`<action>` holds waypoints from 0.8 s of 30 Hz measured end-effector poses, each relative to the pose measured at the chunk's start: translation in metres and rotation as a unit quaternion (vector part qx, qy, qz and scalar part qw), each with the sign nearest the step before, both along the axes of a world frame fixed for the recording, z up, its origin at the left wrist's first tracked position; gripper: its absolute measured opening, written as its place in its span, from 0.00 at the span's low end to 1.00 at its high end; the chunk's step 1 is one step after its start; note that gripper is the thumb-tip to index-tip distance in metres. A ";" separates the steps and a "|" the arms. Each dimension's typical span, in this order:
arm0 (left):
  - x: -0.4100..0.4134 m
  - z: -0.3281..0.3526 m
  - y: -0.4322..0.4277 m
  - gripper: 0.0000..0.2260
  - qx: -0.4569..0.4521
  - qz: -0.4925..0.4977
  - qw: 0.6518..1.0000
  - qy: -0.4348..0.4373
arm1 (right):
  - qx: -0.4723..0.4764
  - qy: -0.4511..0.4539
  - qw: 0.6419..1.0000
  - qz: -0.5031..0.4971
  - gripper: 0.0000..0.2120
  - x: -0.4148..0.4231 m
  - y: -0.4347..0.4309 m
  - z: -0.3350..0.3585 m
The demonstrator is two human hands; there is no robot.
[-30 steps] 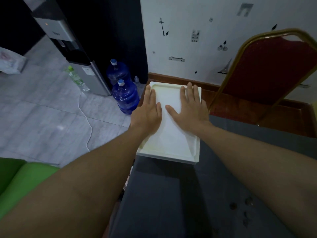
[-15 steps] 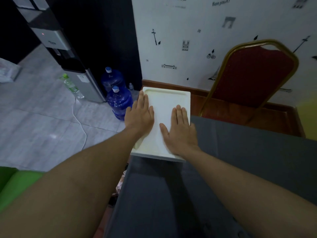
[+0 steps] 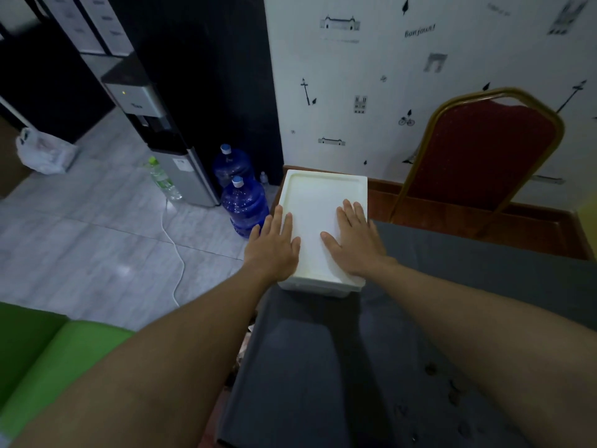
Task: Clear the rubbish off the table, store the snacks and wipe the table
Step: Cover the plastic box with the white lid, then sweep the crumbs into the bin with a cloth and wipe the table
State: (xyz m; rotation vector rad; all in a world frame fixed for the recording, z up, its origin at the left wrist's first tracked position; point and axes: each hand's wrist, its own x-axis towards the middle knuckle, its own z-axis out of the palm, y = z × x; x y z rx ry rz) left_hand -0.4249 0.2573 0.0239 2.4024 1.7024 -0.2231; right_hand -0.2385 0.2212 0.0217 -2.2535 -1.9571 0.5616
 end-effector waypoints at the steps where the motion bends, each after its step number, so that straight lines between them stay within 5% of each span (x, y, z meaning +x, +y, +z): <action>1: -0.003 0.005 0.000 0.29 0.002 -0.012 1.000 0.009 | 0.015 -0.003 1.000 -0.007 0.36 0.002 -0.005 0.002; 24: 0.108 0.104 -0.086 0.29 0.039 -0.273 0.960 -0.049 | 0.019 -0.055 0.963 -0.264 0.39 0.078 -0.203 0.098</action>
